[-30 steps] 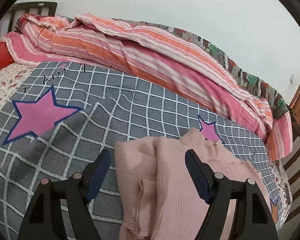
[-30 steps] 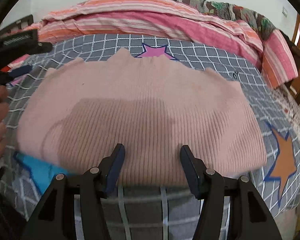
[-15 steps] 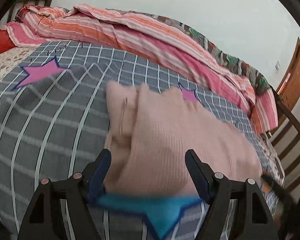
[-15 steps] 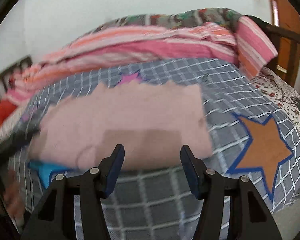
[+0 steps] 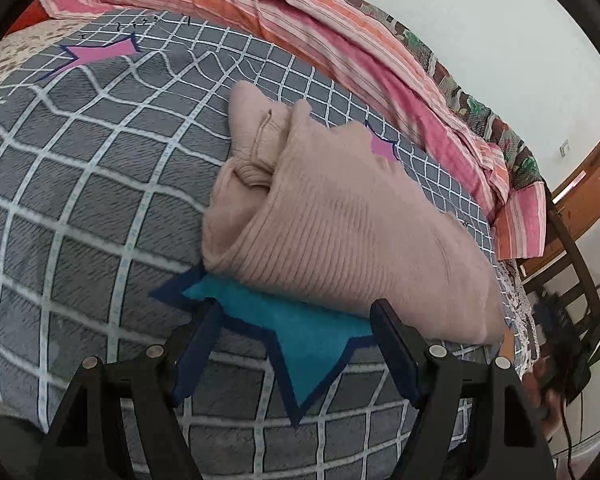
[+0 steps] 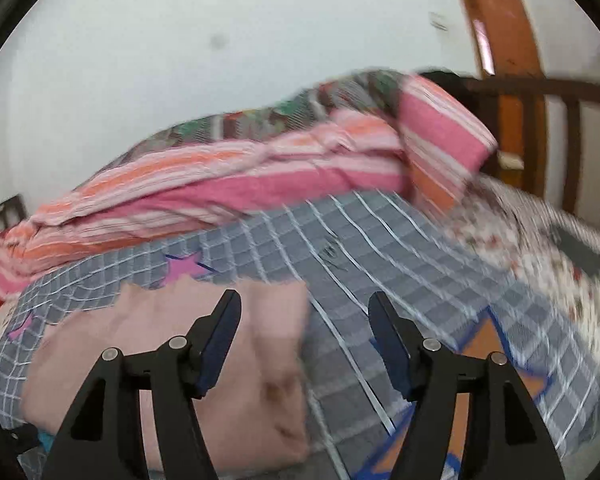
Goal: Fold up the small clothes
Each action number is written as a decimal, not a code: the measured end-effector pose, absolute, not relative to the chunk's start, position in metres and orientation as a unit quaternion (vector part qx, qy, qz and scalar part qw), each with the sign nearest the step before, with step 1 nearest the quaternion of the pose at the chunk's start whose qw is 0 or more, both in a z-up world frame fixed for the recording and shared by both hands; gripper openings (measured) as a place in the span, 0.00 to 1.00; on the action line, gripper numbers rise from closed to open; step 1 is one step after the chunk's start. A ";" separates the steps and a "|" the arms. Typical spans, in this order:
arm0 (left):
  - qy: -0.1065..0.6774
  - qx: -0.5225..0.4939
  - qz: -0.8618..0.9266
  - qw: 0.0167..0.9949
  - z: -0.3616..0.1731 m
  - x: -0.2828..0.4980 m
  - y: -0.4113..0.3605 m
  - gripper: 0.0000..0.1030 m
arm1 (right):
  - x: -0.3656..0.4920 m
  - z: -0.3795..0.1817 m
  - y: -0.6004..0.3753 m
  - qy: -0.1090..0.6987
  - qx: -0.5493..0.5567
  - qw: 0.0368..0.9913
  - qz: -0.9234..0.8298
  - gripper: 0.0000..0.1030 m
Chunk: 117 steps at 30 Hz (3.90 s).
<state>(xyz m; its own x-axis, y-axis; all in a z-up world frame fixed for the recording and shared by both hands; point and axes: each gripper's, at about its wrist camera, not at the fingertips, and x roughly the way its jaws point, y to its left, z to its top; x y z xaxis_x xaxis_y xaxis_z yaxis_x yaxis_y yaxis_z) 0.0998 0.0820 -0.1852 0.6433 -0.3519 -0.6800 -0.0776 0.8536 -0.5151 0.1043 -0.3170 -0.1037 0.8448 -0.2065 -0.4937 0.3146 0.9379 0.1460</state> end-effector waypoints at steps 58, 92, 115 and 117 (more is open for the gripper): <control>0.325 -0.085 -0.177 0.925 -0.045 0.204 -0.154 0.06 | 0.100 -0.124 -0.422 0.273 0.194 0.916 -0.221 0.63; 0.346 -0.271 -0.067 0.896 -0.129 0.221 0.112 0.62 | 0.226 -0.146 -0.225 0.417 0.288 0.855 0.105 0.69; 0.376 -0.256 -0.099 0.885 -0.137 0.223 0.087 0.62 | 0.140 -0.147 -0.317 0.327 0.280 0.903 -0.005 0.21; 0.377 -0.255 -0.101 0.885 -0.138 0.224 0.083 0.62 | 0.138 -0.149 -0.325 0.324 0.300 0.897 -0.003 0.34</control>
<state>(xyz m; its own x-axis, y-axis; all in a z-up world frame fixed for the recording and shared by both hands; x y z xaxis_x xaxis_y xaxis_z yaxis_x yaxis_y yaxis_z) 0.2242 0.0832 -0.1378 0.6959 -0.3712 -0.6148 -0.0123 0.8498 -0.5270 0.1376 -0.3251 -0.1492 0.7896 0.1896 -0.5836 0.1992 0.8204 0.5360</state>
